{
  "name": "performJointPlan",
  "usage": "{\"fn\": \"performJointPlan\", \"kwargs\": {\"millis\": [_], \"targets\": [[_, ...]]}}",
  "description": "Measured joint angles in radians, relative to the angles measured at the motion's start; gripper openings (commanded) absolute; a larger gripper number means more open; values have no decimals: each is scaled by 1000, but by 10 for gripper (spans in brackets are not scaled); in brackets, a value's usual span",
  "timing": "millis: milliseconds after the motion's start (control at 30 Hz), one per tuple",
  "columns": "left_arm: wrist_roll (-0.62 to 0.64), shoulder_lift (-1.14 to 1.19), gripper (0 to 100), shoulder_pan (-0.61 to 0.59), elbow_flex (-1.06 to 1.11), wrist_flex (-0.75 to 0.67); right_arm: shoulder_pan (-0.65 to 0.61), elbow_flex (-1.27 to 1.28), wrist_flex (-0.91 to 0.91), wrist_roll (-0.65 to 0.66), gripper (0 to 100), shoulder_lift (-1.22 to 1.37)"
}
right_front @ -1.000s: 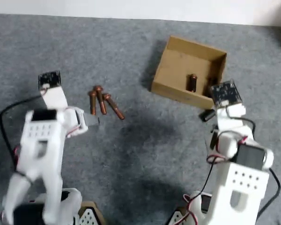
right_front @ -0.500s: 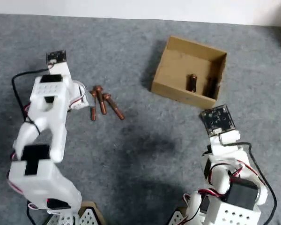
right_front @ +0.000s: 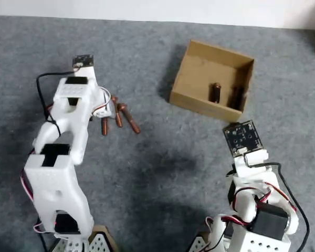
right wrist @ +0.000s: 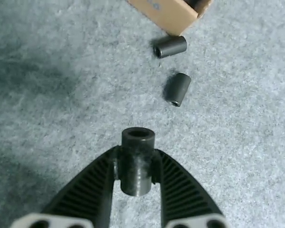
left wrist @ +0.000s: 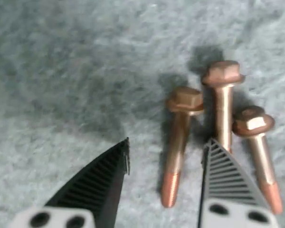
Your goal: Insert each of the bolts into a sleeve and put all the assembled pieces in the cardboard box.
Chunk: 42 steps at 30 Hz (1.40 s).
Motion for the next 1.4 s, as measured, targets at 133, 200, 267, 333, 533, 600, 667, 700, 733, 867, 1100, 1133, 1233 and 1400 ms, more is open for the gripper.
{"fn": "performJointPlan", "kwargs": {"millis": [133, 200, 267, 333, 533, 600, 667, 700, 733, 867, 1100, 1133, 1233, 1400], "targets": [[0, 58, 238, 3, -52, 0, 0, 0, 18, 0, 5, -2], [0, 89, 238, 5, -80, 3, 0, 0, 35, 0, 5, -2], [0, 117, 231, 6, -98, 3, 0, 0, 37, -12, 5, -5], [0, 137, 188, 11, -109, 3, 0, 0, 38, -41, 5, -34], [2, 153, 5, 26, -140, 2, -135, 0, 107, -144, 5, -313], [3, 158, 11, 35, -146, -3, -183, -2, 118, -163, 5, -407], [3, 158, 5, 44, -146, -3, -195, -2, 127, -173, 5, -423], [3, 158, 5, 44, -146, -3, -196, -2, 129, -178, 5, -423], [3, 158, 5, 44, -146, -3, -198, -2, 129, -190, 5, -425], [3, 158, 5, 44, -146, -3, -206, -11, 132, -259, 5, -437], [0, 91, 5, 41, -133, 95, -204, -94, 72, -308, 5, -440], [0, 72, 5, 44, -124, 124, -204, -94, 41, -308, 5, -440], [0, -12, 5, 49, -74, 180, -204, -81, -48, -325, 5, -440], [0, -212, 5, 91, 89, 166, -210, 43, -215, -414, 5, -440]]}}
